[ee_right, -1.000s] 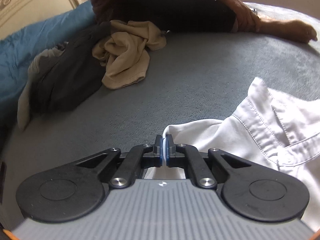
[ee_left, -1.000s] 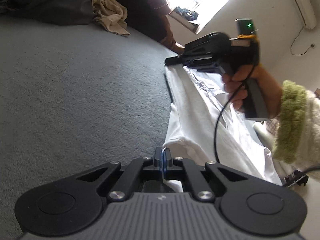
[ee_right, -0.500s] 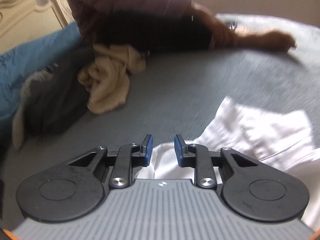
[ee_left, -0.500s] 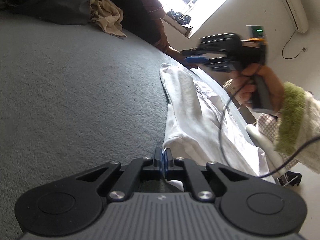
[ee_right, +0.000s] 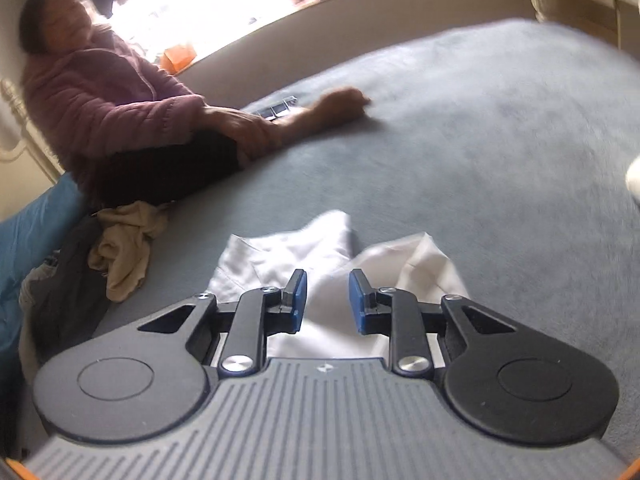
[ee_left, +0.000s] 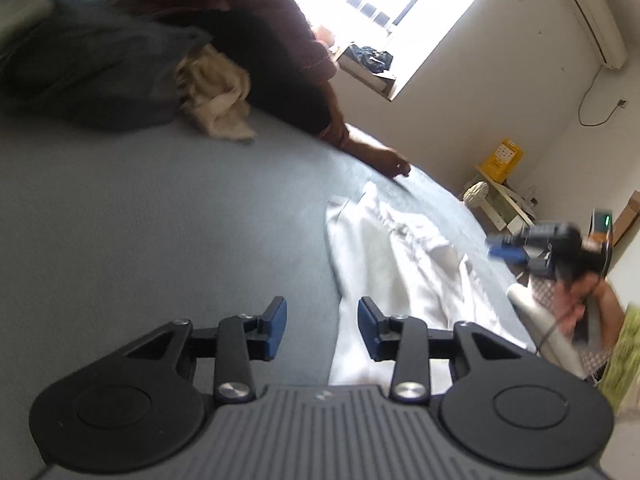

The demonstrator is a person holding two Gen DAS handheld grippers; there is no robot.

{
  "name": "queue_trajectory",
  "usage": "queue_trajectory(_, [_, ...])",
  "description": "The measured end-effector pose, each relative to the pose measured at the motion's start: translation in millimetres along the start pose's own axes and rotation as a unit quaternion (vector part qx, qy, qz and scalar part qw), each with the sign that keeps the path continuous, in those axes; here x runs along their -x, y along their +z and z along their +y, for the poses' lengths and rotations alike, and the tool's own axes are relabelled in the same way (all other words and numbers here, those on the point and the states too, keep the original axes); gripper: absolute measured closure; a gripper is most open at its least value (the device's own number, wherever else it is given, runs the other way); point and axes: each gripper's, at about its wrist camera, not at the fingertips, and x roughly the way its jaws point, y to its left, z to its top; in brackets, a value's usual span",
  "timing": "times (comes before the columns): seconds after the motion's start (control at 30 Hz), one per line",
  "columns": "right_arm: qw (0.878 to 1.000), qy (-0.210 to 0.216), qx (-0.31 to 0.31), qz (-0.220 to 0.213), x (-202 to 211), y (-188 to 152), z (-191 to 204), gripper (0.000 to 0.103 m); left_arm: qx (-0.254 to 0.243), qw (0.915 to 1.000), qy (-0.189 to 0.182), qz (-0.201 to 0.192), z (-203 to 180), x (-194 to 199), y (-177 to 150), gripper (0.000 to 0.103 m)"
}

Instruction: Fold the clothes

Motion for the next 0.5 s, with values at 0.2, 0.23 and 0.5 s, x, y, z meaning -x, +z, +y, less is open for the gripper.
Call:
queue_trajectory(0.2, [0.999,0.0,0.008,0.042,-43,14,4,0.08,-0.026,0.9995,-0.016,0.011,-25,-64,71,0.054])
queue_trajectory(0.23, [0.999,0.0,0.008,0.042,-47,17,6,0.08,-0.038,0.999,-0.016,0.019,-28,-80,84,0.054])
queue_trajectory(0.5, [0.997,-0.01,-0.005,0.072,-99,58,25,0.076,0.02,0.9945,-0.022,0.101,-37,-205,154,0.043])
